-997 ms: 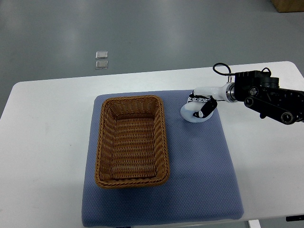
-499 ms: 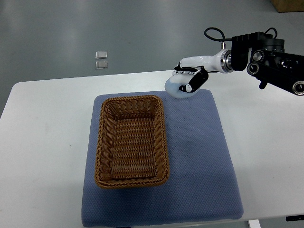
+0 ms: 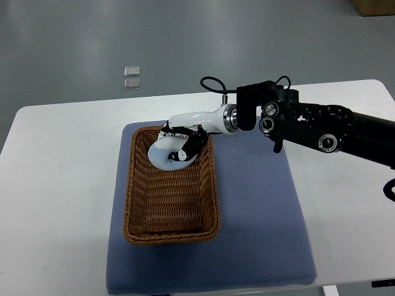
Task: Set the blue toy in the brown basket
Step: 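Lift the egg toy and carry it over the wicker basket, then open the right hand to release the toy into the basket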
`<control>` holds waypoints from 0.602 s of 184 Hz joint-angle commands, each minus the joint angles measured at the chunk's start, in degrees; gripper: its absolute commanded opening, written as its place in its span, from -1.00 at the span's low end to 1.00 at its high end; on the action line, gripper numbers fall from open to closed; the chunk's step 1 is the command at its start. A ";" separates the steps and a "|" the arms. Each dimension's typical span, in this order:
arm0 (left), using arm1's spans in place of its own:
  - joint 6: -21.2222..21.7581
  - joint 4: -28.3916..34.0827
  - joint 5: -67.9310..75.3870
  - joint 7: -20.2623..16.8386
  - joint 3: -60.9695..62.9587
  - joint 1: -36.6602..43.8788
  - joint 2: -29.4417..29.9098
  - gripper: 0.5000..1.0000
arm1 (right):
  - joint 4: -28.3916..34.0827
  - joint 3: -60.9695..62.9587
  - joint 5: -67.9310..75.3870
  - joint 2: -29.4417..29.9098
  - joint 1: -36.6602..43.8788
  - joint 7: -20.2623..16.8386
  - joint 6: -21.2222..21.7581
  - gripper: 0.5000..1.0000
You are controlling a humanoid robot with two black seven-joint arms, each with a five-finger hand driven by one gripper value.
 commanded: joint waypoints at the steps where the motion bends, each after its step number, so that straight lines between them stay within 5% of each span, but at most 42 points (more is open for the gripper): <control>1: 0.01 0.09 -0.01 0.00 0.00 0.00 0.00 1.00 | -1.27 -0.03 -0.44 2.57 -1.89 0.13 -1.56 -0.85; 57: 0.01 0.00 -0.01 0.00 0.00 0.00 0.00 1.00 | -3.64 -0.65 -1.76 5.56 -4.53 0.48 -4.02 -0.66; 79: 0.01 0.09 -0.01 0.00 0.00 0.00 0.00 1.00 | -4.08 -0.82 -2.02 5.56 -5.06 0.92 -4.02 -0.37; 94: 0.09 0.09 -0.01 0.00 0.00 0.00 0.00 1.00 | -4.08 -0.74 -2.02 5.56 -5.23 1.44 -4.03 0.02; 111: 0.01 0.09 -0.01 0.00 0.00 0.00 0.00 1.00 | -4.08 -0.74 -2.02 5.47 -5.23 1.53 -4.02 0.19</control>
